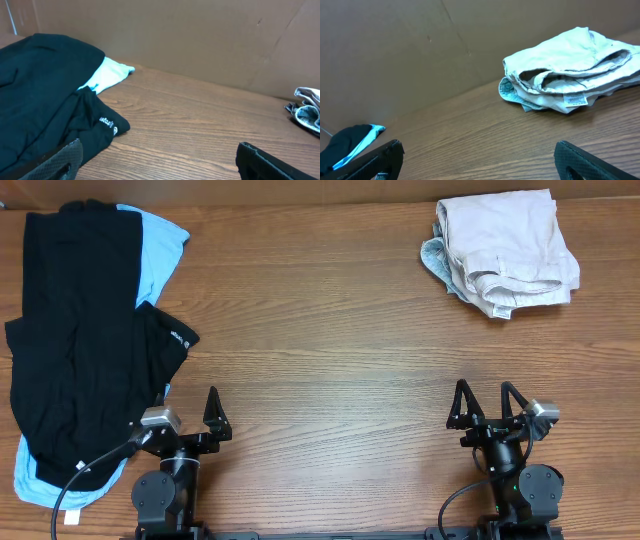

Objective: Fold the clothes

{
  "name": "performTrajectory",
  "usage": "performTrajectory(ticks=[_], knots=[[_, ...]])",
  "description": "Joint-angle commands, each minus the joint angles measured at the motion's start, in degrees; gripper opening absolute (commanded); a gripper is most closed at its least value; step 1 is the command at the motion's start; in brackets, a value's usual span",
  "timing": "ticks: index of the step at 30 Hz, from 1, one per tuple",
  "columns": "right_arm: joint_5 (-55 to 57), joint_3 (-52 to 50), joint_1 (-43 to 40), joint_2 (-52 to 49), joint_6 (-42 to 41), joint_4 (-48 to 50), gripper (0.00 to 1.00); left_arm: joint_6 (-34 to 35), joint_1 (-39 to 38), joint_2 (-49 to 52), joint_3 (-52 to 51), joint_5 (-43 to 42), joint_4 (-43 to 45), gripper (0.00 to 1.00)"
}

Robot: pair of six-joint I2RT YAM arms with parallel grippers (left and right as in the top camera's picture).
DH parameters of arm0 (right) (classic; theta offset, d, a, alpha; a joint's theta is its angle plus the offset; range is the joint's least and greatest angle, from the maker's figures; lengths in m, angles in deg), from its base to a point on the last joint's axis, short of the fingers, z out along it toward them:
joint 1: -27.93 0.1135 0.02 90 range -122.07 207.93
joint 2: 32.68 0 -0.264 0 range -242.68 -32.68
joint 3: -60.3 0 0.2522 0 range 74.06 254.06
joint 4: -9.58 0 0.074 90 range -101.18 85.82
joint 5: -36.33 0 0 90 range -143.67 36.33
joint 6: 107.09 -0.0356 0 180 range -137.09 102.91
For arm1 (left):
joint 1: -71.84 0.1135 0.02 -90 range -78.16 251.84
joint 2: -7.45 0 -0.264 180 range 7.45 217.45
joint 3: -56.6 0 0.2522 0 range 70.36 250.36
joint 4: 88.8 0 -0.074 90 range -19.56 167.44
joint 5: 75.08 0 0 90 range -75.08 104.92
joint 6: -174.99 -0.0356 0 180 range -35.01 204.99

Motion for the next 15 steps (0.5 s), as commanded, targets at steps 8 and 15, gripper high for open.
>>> performTrajectory(ticks=[8, 15], knots=[[0.76, -0.59, 0.28, 0.46, 0.33, 0.37, 1.0, -0.48, 0.57, -0.55, -0.22, 0.55, -0.09, 1.0], [1.6, -0.59, 0.28, 0.46, 1.11, 0.33, 1.0, -0.48, 0.57, -0.55, -0.22, 0.55, -0.09, 1.0]])
